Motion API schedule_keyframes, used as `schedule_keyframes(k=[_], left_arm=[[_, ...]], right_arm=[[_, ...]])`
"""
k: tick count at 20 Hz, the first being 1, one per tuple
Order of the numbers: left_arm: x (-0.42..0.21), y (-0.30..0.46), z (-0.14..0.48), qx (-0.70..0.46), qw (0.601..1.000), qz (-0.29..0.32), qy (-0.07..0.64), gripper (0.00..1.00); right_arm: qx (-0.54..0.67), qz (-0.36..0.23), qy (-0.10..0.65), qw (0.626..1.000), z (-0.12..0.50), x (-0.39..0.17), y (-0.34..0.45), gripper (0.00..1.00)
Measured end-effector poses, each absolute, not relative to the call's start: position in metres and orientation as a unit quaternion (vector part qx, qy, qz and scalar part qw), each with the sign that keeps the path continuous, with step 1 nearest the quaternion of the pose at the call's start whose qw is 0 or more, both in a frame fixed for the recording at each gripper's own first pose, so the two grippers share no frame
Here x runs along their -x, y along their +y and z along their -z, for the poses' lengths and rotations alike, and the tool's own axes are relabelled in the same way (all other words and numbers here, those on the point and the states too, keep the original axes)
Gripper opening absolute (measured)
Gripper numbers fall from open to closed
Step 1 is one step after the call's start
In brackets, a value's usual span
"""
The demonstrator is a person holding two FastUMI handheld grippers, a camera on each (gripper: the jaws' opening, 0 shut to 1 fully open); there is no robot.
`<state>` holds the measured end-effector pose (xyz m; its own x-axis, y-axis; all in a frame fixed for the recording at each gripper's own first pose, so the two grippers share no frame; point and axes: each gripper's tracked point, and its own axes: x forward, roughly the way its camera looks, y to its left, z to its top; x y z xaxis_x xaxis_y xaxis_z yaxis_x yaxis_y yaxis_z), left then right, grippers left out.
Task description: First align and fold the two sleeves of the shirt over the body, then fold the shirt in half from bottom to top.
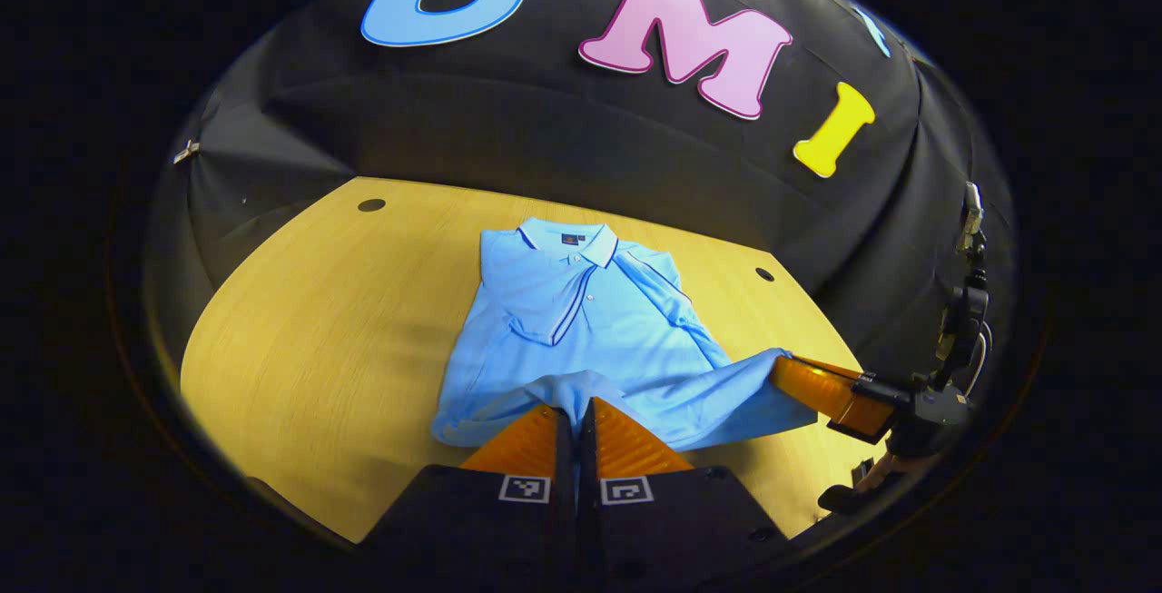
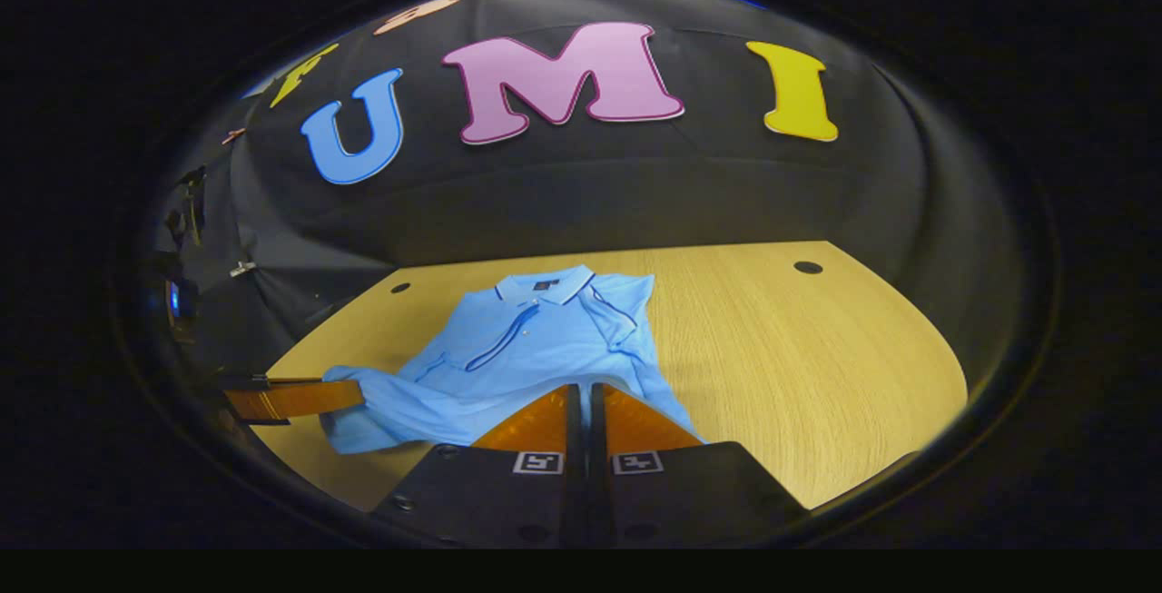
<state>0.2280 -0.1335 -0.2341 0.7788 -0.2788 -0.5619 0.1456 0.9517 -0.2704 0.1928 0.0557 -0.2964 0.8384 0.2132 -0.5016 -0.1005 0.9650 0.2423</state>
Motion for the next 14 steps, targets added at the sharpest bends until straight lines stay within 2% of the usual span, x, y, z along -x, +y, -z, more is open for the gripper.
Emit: schedule_keyframes(k=[6, 7, 8, 9, 10, 14], left_arm=[[-0.336, -0.116, 0.202, 0.119, 0.950, 0.100, 0.271, 0.06], [-0.354, -0.113, 0.200, 0.115, 0.952, 0.099, 0.264, 0.06], [-0.373, -0.113, 0.201, 0.116, 0.953, 0.100, 0.260, 0.06], [-0.391, -0.112, 0.200, 0.118, 0.955, 0.100, 0.254, 0.06], [-0.409, -0.111, 0.200, 0.116, 0.957, 0.098, 0.249, 0.06], [-0.478, -0.103, 0.212, 0.086, 0.962, 0.092, 0.241, 0.06]], right_arm=[[-0.086, -0.104, 0.215, 0.967, 0.274, -0.291, 0.056, 0.00], [-0.085, -0.106, 0.203, 0.970, 0.271, -0.310, 0.057, 0.05], [-0.087, -0.106, 0.196, 0.971, 0.272, -0.327, 0.059, 0.00], [-0.089, -0.108, 0.189, 0.972, 0.274, -0.344, 0.061, 0.00], [-0.089, -0.110, 0.182, 0.973, 0.274, -0.361, 0.063, 0.05], [-0.084, -0.115, 0.162, 0.976, 0.278, -0.434, 0.070, 0.05]])
